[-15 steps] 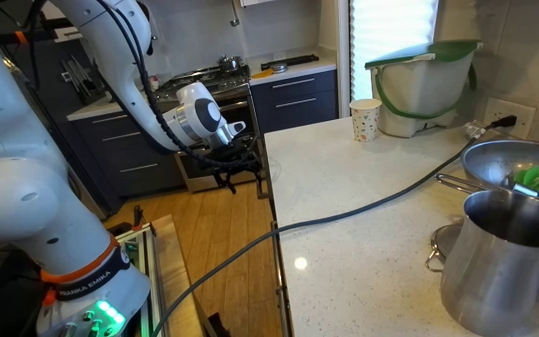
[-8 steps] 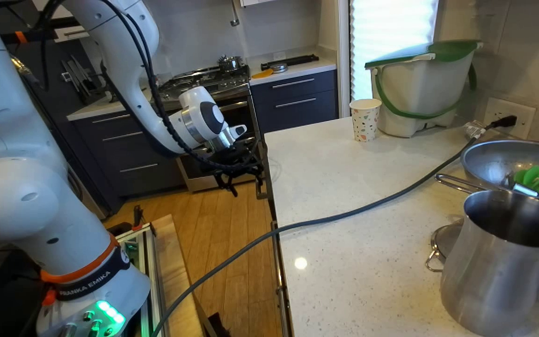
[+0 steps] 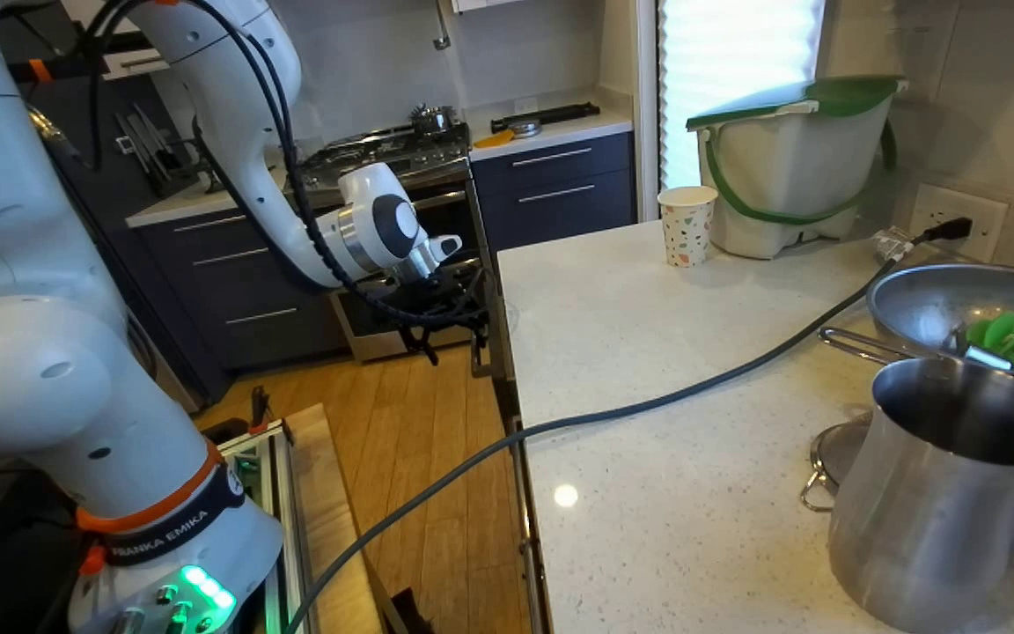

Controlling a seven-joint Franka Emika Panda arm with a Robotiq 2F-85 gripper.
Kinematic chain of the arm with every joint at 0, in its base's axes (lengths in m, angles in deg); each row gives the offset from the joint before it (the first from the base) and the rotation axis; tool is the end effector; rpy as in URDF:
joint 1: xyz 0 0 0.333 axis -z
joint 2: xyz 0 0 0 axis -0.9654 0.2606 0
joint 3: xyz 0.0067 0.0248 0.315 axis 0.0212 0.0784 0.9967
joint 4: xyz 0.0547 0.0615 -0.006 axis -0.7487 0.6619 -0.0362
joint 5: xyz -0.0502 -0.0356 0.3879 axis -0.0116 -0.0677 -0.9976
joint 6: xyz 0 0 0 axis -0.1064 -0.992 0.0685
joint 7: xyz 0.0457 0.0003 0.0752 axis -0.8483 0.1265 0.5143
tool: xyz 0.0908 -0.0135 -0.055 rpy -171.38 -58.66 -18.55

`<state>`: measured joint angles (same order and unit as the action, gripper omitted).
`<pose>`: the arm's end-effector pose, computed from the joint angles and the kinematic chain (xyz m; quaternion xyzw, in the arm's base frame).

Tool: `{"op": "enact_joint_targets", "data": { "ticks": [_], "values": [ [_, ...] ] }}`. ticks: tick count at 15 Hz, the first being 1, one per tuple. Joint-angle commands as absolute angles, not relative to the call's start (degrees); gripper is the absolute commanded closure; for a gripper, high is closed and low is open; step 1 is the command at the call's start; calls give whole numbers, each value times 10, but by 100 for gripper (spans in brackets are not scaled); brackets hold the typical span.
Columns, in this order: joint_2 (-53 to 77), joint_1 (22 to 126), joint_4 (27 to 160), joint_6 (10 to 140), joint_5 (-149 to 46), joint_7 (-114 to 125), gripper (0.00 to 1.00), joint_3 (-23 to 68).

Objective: Open the cabinet top left drawer

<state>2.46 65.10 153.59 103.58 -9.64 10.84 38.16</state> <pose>0.3668 0.1873 0.1985 0.8370 0.5349 0.0485 0.1043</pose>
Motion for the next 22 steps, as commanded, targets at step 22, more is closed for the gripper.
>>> {"op": "enact_joint_targets", "data": {
  "ticks": [22],
  "values": [
    [-35, 567, 1481, 707, -509, 360, 0, 472]
  ]
}}
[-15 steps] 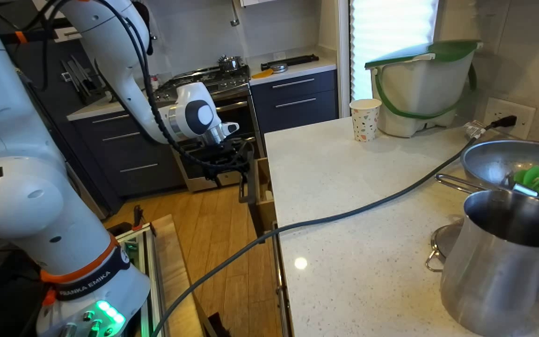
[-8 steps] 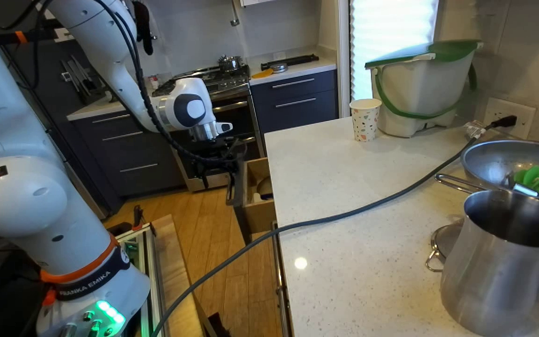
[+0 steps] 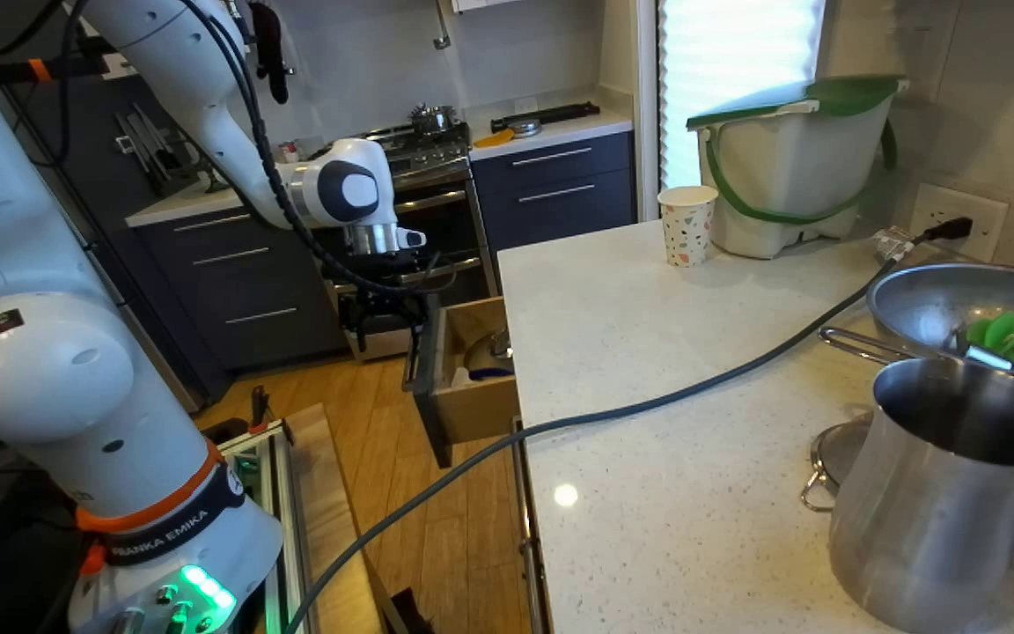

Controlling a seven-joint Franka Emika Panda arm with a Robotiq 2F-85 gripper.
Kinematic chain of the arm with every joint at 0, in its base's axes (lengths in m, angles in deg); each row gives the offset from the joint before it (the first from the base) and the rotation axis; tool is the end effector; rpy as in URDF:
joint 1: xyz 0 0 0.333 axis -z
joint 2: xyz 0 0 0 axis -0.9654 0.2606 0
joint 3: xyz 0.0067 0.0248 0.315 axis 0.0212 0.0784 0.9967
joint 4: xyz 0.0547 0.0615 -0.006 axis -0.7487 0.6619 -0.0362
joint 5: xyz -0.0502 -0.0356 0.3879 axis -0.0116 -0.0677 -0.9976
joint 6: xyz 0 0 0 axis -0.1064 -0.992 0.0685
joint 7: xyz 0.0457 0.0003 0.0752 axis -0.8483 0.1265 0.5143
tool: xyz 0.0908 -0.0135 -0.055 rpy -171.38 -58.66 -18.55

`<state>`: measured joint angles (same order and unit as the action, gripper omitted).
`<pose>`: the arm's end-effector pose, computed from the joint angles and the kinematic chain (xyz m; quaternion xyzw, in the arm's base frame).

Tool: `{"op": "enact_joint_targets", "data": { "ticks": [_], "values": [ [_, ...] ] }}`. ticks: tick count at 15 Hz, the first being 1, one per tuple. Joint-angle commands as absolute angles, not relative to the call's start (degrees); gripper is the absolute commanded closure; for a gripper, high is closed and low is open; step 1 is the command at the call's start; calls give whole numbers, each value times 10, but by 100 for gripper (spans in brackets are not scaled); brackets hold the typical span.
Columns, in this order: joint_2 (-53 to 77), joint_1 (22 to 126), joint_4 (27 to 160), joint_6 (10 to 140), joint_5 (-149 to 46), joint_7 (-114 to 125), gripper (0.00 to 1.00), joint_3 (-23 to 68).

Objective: Open the cabinet top left drawer

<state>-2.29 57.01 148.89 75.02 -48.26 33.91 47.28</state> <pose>0.3215 0.2574 0.2259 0.8208 0.5535 -0.1345 0.0440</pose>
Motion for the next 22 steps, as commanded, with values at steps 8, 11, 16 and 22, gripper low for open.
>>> {"op": "enact_joint_targets", "data": {
  "ticks": [8, 11, 16, 22],
  "values": [
    [-132, 564, 1459, 596, -545, 386, 0, 453],
    [-168, 561, 1446, 554, -535, 379, 0, 443],
    [-198, 566, 1429, 508, -521, 334, 0, 434],
    [-246, 602, 1425, 514, -469, 180, 0, 416]
  ]
}}
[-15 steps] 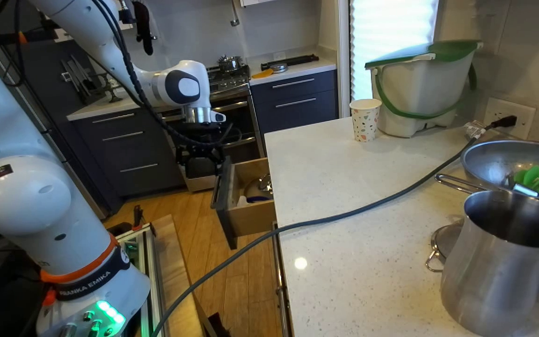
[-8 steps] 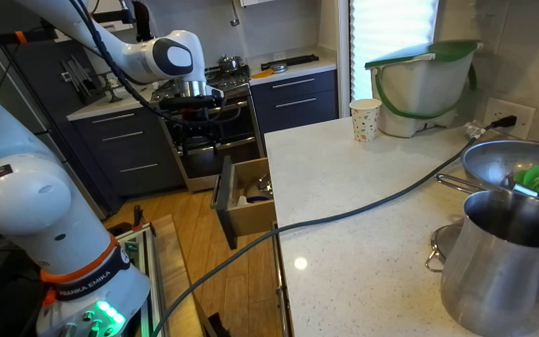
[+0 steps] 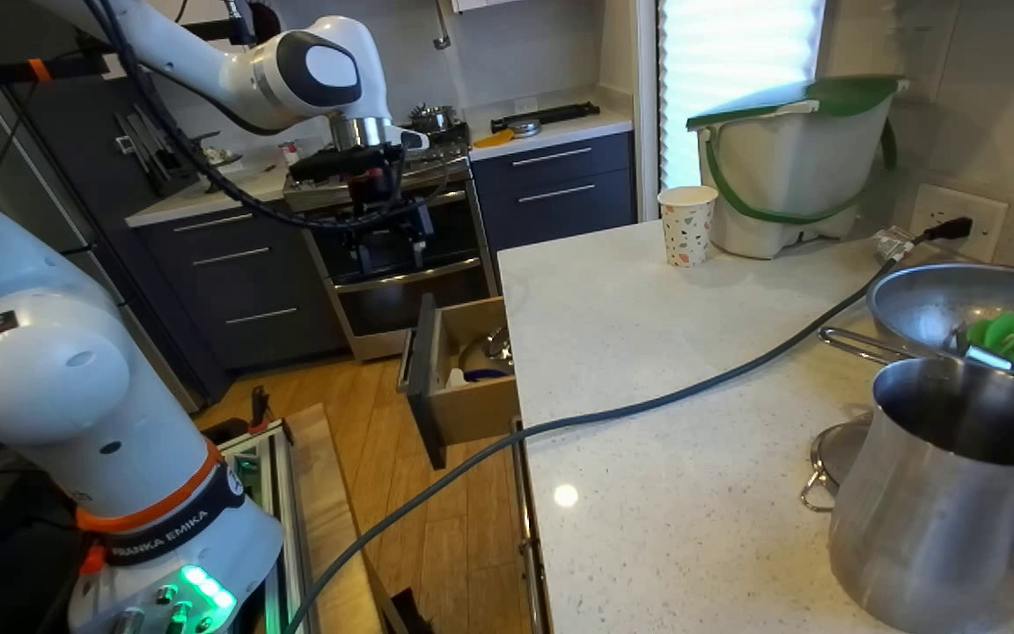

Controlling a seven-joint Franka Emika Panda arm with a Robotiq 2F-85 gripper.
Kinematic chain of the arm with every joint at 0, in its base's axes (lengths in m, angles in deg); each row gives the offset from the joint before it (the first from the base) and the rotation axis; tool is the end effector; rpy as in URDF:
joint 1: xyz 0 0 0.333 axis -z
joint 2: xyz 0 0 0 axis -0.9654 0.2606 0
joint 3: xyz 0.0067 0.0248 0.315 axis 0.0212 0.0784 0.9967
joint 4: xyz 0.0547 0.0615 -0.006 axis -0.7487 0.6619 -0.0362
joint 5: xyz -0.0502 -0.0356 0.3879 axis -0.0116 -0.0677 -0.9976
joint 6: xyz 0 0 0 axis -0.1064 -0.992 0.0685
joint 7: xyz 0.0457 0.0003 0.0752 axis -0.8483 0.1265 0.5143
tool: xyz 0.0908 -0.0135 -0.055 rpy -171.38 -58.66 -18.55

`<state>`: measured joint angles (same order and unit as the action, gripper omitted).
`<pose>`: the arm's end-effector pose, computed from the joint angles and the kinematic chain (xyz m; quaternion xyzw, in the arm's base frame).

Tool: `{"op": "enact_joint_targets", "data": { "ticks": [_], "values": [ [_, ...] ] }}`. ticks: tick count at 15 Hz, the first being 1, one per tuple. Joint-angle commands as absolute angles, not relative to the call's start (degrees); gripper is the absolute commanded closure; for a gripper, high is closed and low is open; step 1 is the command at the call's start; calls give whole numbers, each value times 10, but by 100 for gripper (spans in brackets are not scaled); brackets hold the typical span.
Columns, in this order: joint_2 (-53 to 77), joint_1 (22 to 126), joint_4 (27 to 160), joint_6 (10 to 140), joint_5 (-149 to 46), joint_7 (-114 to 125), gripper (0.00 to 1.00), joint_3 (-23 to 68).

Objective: Open the cabinet top left drawer

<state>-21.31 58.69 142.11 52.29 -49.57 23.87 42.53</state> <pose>0.3531 0.2151 0.3809 0.9056 0.3992 -0.1069 0.0954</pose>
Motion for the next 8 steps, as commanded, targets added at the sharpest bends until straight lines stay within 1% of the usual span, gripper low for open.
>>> {"op": "enact_joint_targets", "data": {
  "ticks": [1, 8],
  "values": [
    [-254, 608, 1426, 516, -459, 156, 0, 414],
    [-309, 650, 1426, 508, -454, -4, 0, 405]
  ]
}}
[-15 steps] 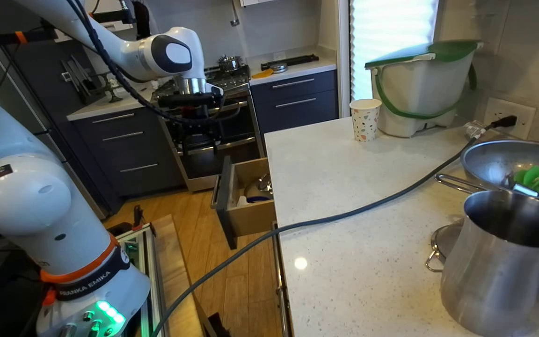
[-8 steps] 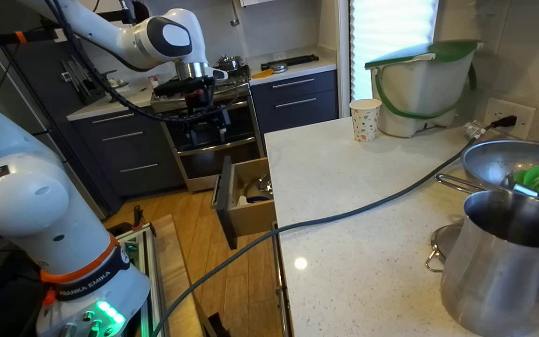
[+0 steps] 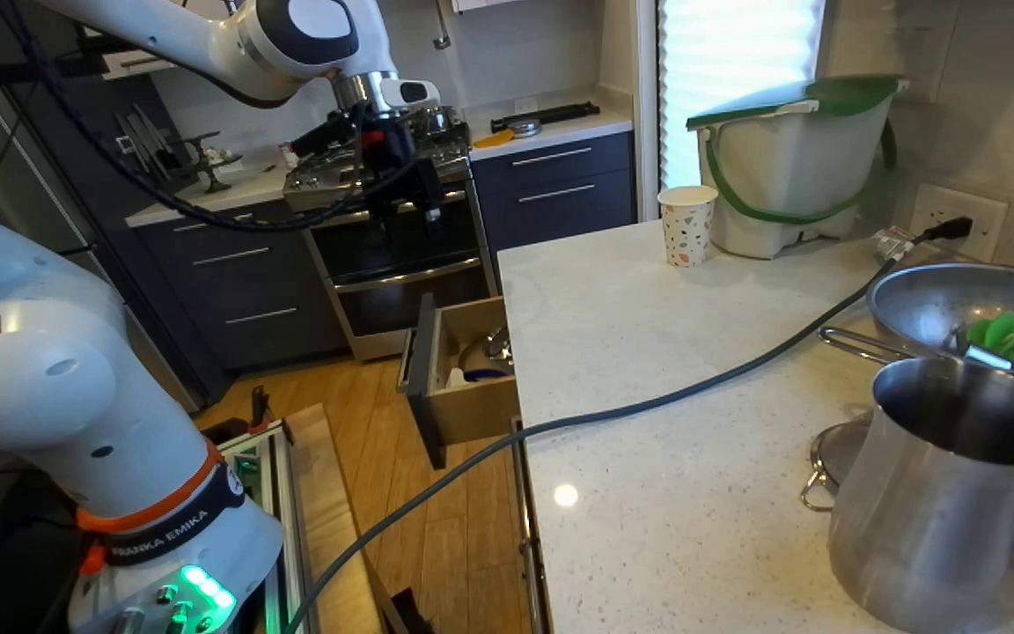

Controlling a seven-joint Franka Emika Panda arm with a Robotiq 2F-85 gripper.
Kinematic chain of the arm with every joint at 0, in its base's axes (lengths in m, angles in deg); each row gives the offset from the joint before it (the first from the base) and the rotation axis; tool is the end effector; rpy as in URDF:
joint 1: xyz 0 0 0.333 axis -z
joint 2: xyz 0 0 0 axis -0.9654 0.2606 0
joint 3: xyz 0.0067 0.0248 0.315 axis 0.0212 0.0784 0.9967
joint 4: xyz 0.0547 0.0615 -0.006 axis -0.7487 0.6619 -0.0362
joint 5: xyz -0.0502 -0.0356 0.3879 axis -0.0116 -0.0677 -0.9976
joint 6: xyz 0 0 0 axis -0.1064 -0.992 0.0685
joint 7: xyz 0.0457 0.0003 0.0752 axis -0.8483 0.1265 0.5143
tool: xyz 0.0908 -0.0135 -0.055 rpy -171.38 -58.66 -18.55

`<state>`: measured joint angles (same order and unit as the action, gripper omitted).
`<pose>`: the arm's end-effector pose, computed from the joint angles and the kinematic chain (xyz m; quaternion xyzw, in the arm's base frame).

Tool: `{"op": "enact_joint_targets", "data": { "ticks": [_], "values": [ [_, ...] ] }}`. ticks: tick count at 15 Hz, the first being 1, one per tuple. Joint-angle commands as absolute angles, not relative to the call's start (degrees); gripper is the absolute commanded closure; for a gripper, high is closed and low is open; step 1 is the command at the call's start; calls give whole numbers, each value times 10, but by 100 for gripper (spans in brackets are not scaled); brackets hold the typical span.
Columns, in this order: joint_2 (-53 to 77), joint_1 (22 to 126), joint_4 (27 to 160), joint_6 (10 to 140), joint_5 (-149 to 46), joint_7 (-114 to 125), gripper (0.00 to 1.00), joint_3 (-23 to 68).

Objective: Open the cabinet top left drawer

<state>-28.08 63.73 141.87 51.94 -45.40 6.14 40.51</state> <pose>0.3707 0.1644 0.4315 0.9691 0.2057 -0.0324 0.1325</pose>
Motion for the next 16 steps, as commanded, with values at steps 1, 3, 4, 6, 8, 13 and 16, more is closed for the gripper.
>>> {"op": "enact_joint_targets", "data": {
  "ticks": [1, 3, 4, 6, 8, 13, 16],
  "values": [
    [-314, 656, 1427, 511, -454, -29, 0, 407],
    [-322, 668, 1429, 515, -453, -84, 0, 412],
    [-325, 672, 1428, 513, -452, -106, 0, 414],
    [-328, 677, 1427, 512, -452, -135, 0, 415],
    [-315, 672, 1418, 518, -455, -116, 0, 410],
    [-316, 672, 1417, 518, -455, -118, 0, 410],
    [-316, 672, 1417, 518, -455, -118, 0, 410]
  ]
}}
